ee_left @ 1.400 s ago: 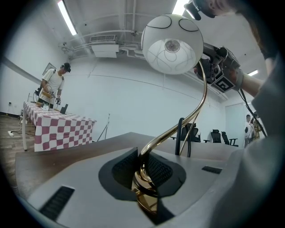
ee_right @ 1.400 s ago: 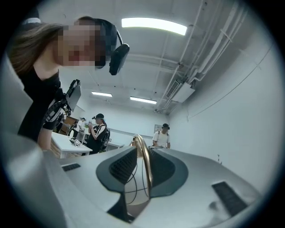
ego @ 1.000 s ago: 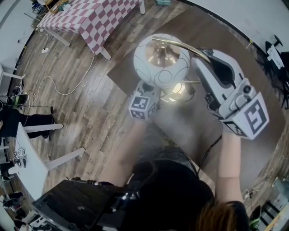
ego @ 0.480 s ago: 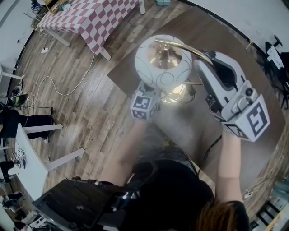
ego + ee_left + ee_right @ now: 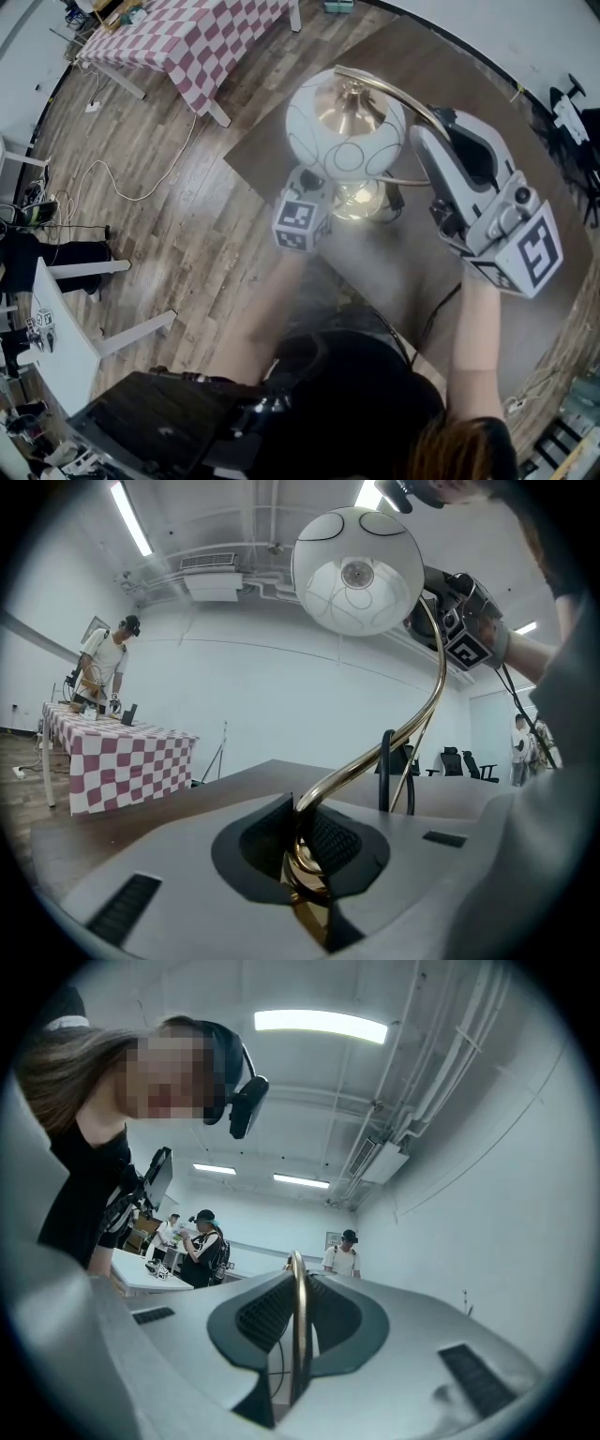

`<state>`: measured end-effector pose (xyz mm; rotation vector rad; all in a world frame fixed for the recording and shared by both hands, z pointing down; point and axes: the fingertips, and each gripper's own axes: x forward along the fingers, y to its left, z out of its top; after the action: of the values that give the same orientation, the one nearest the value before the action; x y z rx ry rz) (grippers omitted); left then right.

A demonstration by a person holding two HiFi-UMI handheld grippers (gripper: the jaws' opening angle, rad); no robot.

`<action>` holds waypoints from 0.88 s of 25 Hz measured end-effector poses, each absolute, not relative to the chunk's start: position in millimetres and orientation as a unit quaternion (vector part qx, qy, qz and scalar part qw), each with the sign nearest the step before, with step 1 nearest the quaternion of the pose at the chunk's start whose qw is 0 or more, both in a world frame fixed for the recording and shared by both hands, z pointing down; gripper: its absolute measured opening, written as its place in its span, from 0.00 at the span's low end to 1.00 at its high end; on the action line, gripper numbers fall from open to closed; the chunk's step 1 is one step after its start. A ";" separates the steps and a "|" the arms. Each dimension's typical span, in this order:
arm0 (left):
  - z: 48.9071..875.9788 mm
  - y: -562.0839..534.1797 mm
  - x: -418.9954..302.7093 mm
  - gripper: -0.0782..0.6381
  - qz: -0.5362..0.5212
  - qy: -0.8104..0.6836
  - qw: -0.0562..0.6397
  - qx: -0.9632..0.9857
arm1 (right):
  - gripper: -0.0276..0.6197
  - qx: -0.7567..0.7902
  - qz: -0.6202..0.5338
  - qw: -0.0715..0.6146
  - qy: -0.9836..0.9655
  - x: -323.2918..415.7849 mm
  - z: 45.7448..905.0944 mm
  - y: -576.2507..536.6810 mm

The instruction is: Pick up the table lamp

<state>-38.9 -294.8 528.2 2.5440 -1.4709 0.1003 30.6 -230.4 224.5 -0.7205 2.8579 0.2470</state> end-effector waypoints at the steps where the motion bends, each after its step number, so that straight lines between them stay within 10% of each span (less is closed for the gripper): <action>1: 527.2 -294.6 -37.9 0.15 0.033 -0.498 0.100 0.861 | 0.11 -0.242 0.083 0.093 0.962 31.3 223.4 -229.5; 22: 495.1 -288.7 -39.5 0.15 0.036 -0.498 0.087 0.862 | 0.11 -0.246 0.084 0.099 0.961 33.5 191.2 -215.2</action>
<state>-39.5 -288.7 495.1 2.5689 -1.4831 0.1061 33.5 -215.2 191.2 -0.7282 2.8417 0.2480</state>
